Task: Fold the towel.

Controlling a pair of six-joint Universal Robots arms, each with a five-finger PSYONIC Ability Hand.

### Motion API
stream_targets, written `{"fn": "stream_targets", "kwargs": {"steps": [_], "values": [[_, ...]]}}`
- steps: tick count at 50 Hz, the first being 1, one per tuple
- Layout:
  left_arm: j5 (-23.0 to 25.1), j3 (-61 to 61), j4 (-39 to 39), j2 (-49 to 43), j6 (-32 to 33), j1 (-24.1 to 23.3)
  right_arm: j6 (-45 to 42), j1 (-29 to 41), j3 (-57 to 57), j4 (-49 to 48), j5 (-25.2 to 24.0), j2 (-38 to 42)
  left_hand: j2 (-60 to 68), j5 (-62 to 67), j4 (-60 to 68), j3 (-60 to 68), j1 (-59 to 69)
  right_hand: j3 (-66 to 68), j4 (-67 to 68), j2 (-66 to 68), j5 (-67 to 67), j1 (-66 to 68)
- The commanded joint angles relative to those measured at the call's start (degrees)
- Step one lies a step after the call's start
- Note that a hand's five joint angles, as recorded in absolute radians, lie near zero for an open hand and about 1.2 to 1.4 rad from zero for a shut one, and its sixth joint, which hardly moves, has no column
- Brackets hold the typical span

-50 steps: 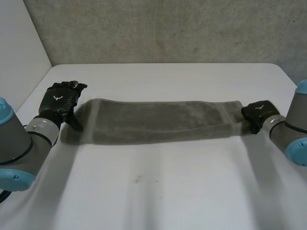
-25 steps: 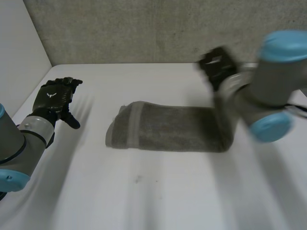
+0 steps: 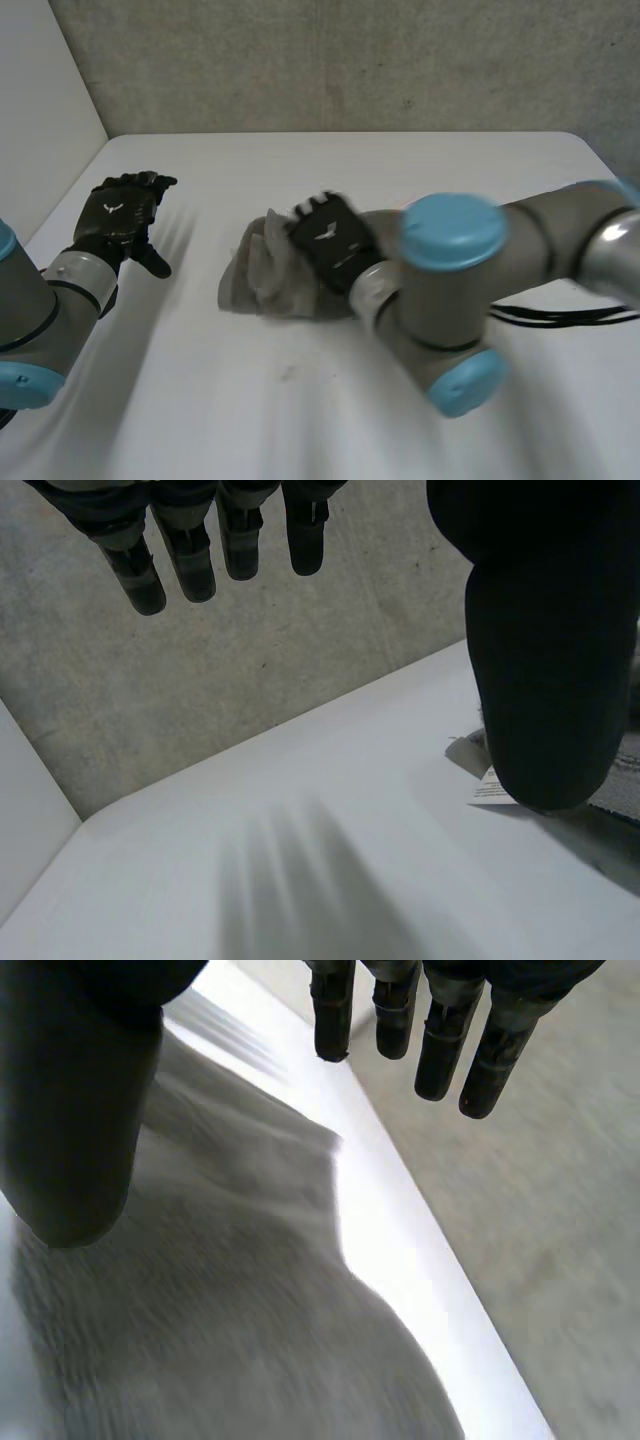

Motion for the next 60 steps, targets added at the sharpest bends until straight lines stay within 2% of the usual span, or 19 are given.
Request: {"fn": "stream_targets", "kwargs": {"steps": [1,5,10,12,18,23,28,35,36,37,39,40,42,43,44,48,50,54,60], "values": [[-0.01,-0.35,0.07,0.11,0.0,-0.31,9.66,-11.6,10.86,-0.26,-0.97,-7.39,0.5,-1.77,0.48,0.38,-0.01,-4.12,-4.92,-4.18,-3.55,-3.43],[0.08,-0.44,-0.1,0.47,0.35,-1.11,11.35,-14.52,13.25,0.1,-1.5,-7.31,0.5,-1.77,0.48,0.38,-0.01,-4.12,-4.92,-4.18,-3.55,-3.43],[2.01,0.35,-0.81,1.17,0.44,-6.11,11.34,-17.32,17.11,-0.61,-2.82,-7.22,1.56,-0.71,1.53,1.44,1.04,-4.12,-4.92,-4.18,-3.55,-3.43],[4.2,0.44,-1.94,1.35,0.61,-10.31,11.35,-17.77,17.47,-0.69,-2.82,-7.22,2.23,-0.04,2.21,2.11,1.72,-4.12,-4.92,-4.18,-3.55,-3.43],[6.93,0.27,-4.76,0.47,0.88,-14.38,11.61,-18.12,18.44,-0.87,-2.47,-7.13,4.42,2.15,4.39,4.3,3.9,-4.12,-4.92,-4.18,-3.55,-3.43],[7.37,0.62,-5.2,-2.6,5.25,-18.06,11.61,-18.91,19.05,-1.4,-2.64,-7.22,16.84,14.57,16.82,16.72,16.33,-4.12,-4.92,-4.18,-3.55,-3.43],[7.29,1.84,-5.29,-5.06,10.53,-18.24,11.7,-18.91,19.49,-1.4,-2.73,-7.22,23.56,21.3,23.54,23.44,23.05,-4.12,-4.92,-4.18,-3.55,-3.43],[7.02,4.13,-5.2,-8.5,13.09,-18.16,11.87,-18.38,20.46,-3.07,-2.64,-7.22,26.62,24.35,26.6,26.5,26.11,-4.12,-4.92,-4.18,-3.55,-3.43],[7.02,5.0,-5.11,-9.28,13.18,-18.16,11.96,-18.3,20.72,-3.85,-2.64,-7.22,32.45,30.18,32.43,32.33,31.94,-4.12,-4.92,-4.18,-3.55,-3.43],[7.02,5.01,-5.11,-9.29,13.18,-18.16,11.96,-18.21,20.99,-4.64,-2.47,-7.22,32.51,30.24,32.48,32.39,31.99,-4.12,-4.92,-4.18,-3.55,-3.43],[6.85,7.11,-4.33,-11.13,13.27,-18.16,11.96,-18.12,21.25,-5.35,-2.47,-7.22,47.42,45.15,47.4,47.3,46.91,-4.12,-4.92,-4.18,-3.55,-3.43],[6.85,7.12,-4.32,-11.13,13.27,-18.16,11.96,-18.12,21.25,-5.35,-2.47,-7.22,47.48,45.21,47.46,47.36,46.97,-4.12,-4.92,-4.18,-3.55,-3.43],[6.76,8.96,-2.23,-12.71,13.36,-18.07,11.96,-17.95,21.78,-6.66,-2.38,-7.05,58.68,56.41,58.66,58.56,58.17,-4.12,-4.92,-4.18,-3.55,-3.43],[6.76,8.97,-2.21,-12.72,13.36,-18.07,11.96,-17.95,21.78,-6.67,-2.38,-7.05,58.75,56.48,58.73,58.63,58.24,-4.12,-4.92,-4.18,-3.55,-3.43],[6.67,9.84,-0.73,-13.5,13.79,-17.98,12.05,-17.86,21.87,-7.28,-2.29,-6.87,68.91,66.64,68.88,68.79,68.39,-4.12,-4.92,-4.18,-3.55,-3.43],[5.44,10.9,3.06,-14.74,14.67,-17.63,12.14,-17.42,22.04,-8.43,-2.03,-6.34,70.5,68.23,70.48,70.38,69.99,-4.12,-4.92,-4.18,-3.55,-3.43],[2.38,10.2,6.47,-14.74,16.07,-16.84,13.27,-16.98,22.13,-9.92,-1.68,-6.08,70.5,68.23,70.48,70.38,69.99,-4.12,-4.92,-4.18,-3.55,-3.43],[-0.35,8.28,8.85,-14.13,18.09,-15.7,15.65,-16.36,21.78,-10.71,-1.59,-5.2,70.5,68.23,70.48,70.38,69.99,-3.36,-4.17,-3.43,-2.79,-2.67],[-0.8,2.74,10.97,-11.67,23.1,-15.17,18.64,-14.52,20.73,-11.06,-1.77,-3.71,70.5,68.23,70.48,70.38,69.99,6.37,5.56,6.3,6.94,7.06]]}}
